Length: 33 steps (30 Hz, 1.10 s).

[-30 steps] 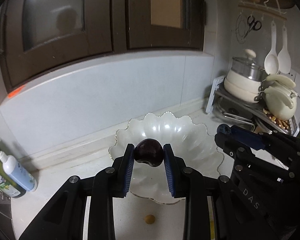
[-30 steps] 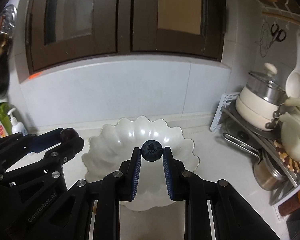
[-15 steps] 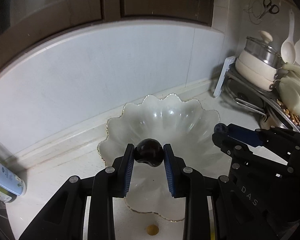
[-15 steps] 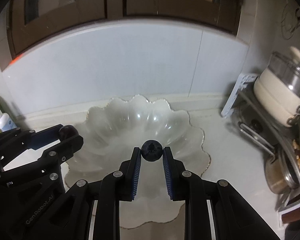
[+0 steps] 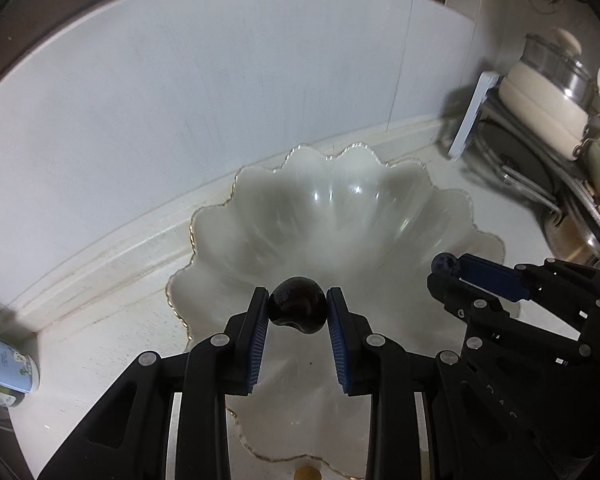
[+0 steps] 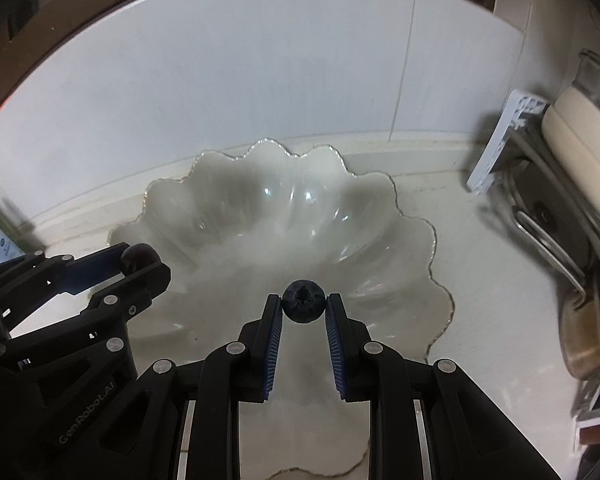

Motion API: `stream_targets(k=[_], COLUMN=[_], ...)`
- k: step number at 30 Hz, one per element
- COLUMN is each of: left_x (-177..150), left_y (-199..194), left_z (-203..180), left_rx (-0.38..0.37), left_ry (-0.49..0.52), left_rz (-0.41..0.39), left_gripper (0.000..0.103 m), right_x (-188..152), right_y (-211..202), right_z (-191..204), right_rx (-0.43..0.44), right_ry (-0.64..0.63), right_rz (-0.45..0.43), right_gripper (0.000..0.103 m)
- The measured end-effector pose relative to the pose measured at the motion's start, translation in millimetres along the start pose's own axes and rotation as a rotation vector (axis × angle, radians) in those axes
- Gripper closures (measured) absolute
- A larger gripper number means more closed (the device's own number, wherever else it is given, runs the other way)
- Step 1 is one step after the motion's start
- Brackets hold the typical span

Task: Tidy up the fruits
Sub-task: 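Lower the plum into the white bowl and open the left tool while the right releases the blueberry, then raise both open tools up out of the white bowl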

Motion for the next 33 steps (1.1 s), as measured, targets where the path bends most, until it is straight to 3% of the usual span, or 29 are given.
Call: stream_targets(k=[12, 16, 20, 24, 32, 33], left_x=[-17, -20, -18, -14, -3, -1], left_y=[28, 31, 25, 15, -29, -35], left_z=[-4, -4, -2, 1, 10, 11], left_rx=[0.014, 0.012, 0.04, 0.048, 0.122, 0.129], left_ry=[0.026, 0.03, 0.051, 0.042, 0.019, 0.017], left_rz=[0.096, 0.111, 0.093, 0.077, -0.024, -0.039], left_gripper=[0.073, 0.071, 0.06, 0.05, 0.047, 0.047], right_x=[-12, -15, -16, -16, -13, -17], right_y=[25, 27, 23, 17, -12, -19], right_z=[-5, -5, -6, -10, -17, -16], right_rx=[0.006, 0.009, -0.021, -0.015, -0.029, 0.0], right_ry=[0.005, 0.002, -0.025, 0.003, 0.042, 0.059], right_rz=[0.077, 0.093, 0.084, 0.082, 0.037, 0.098], right_gripper=[0.079, 0.074, 0.064, 0.062, 0.061, 0.061])
Point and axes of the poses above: each gripper's, at about its wrist camera, not at the fingertips, and y roughly the way its jaws point, z to its left, x to its top, the point moved 7 cm from there along y, roughly the way its jaws point, and after that the axes turned 9 degrees about -z, right-handed, at the moved point
